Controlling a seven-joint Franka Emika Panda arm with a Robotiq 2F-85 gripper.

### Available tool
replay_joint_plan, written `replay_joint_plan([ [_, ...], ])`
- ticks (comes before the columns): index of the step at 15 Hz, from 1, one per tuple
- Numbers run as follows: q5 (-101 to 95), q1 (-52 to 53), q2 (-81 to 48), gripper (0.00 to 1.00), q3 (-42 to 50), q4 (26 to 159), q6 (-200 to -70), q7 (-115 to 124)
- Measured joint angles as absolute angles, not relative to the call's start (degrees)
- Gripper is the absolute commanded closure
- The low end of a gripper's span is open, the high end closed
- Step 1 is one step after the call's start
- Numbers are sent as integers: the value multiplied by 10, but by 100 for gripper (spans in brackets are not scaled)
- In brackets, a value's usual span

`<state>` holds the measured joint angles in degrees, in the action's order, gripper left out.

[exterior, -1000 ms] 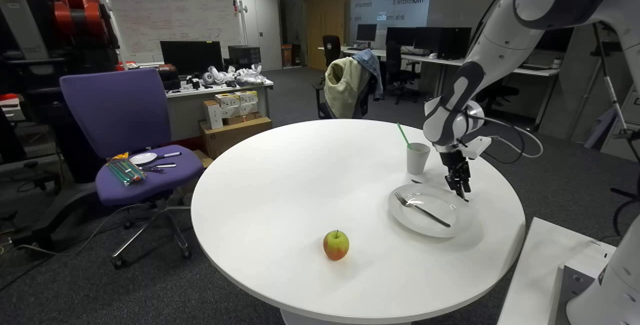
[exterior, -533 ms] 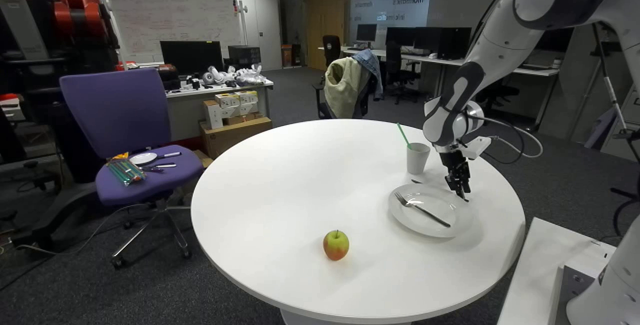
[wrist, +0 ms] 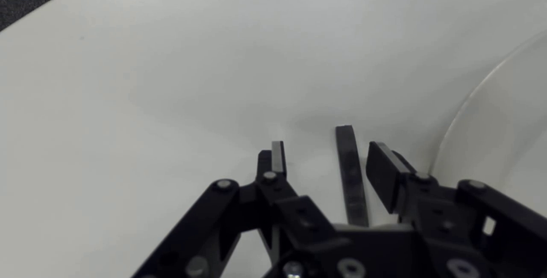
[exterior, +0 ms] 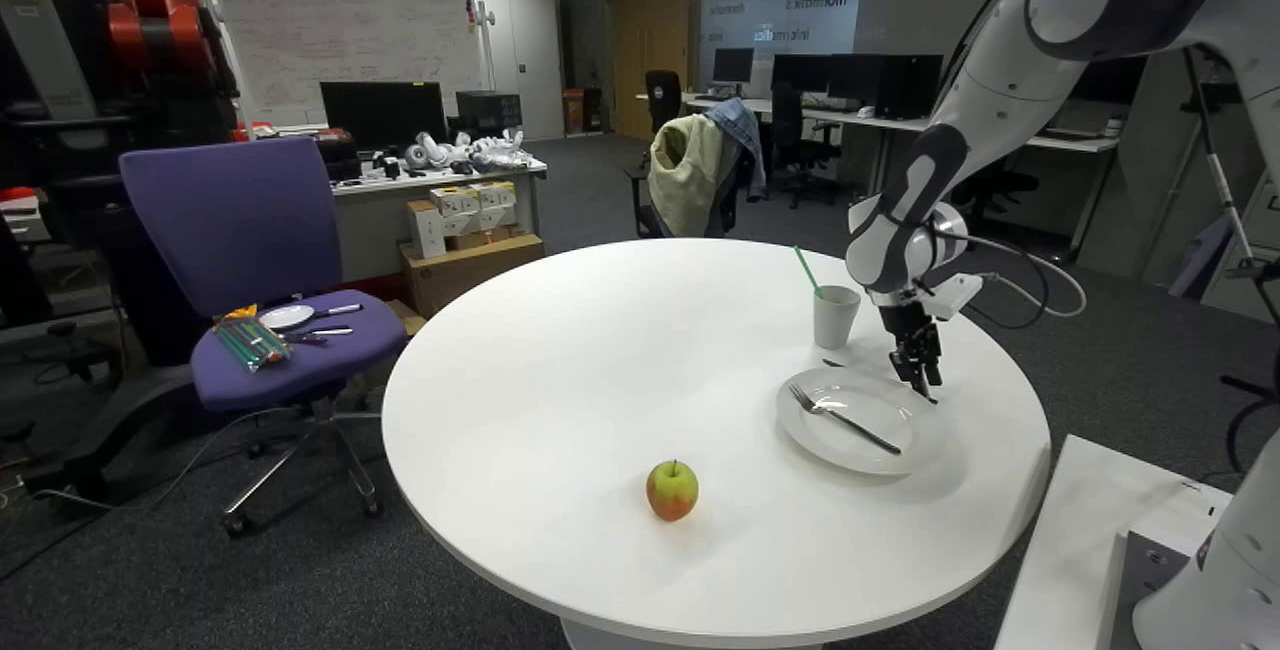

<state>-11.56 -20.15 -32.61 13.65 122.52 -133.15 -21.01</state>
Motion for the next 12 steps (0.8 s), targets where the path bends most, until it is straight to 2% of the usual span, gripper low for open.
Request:
replay_joint_plan([
  [12,-116,-201,-334,44,136,1216,-1330,-199],
])
